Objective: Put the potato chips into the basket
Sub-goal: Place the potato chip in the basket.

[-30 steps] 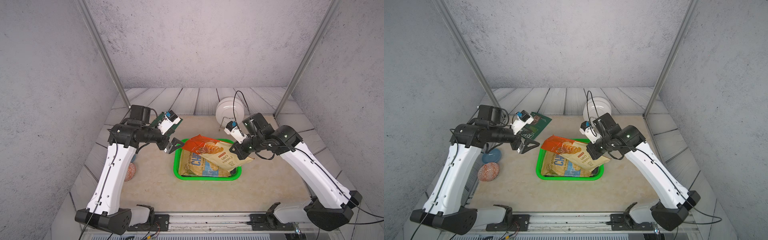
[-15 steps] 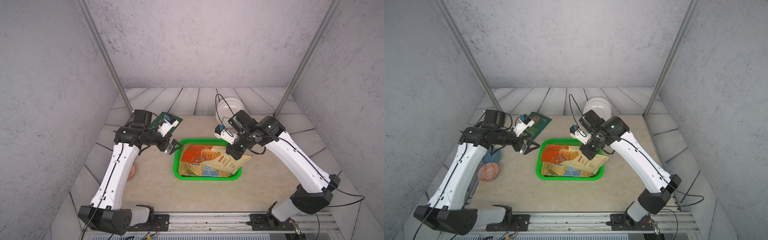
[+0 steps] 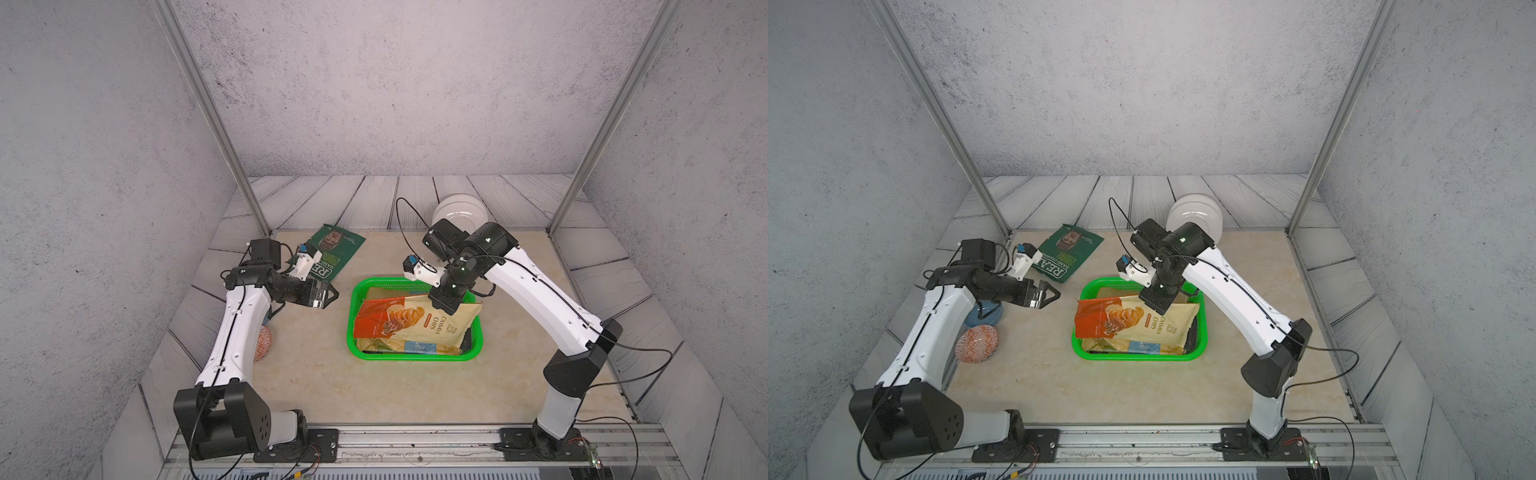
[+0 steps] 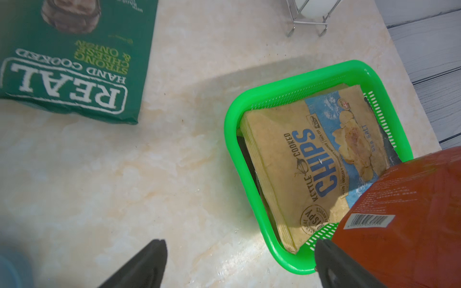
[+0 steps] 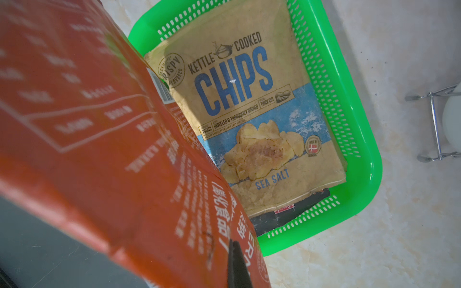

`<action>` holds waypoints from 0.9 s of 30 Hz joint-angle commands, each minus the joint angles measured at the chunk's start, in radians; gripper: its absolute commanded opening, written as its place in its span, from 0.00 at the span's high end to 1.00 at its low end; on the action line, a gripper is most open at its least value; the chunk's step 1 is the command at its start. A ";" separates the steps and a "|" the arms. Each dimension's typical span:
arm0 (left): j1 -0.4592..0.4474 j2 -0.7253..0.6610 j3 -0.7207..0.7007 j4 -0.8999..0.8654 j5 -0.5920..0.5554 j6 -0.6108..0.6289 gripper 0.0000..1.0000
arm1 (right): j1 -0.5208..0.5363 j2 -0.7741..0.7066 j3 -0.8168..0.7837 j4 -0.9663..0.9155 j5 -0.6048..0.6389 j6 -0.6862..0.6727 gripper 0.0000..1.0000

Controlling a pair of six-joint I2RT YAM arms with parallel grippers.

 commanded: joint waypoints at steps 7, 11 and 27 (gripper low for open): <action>0.007 -0.019 -0.068 0.093 0.024 -0.071 0.01 | 0.006 0.113 0.059 -0.018 -0.048 -0.054 1.00; 0.006 -0.007 -0.068 0.096 0.051 -0.067 0.01 | 0.007 0.152 0.064 -0.001 0.002 -0.053 0.94; 0.006 -0.015 -0.047 0.060 0.103 -0.016 0.01 | -0.039 0.298 0.175 0.092 0.272 0.001 0.66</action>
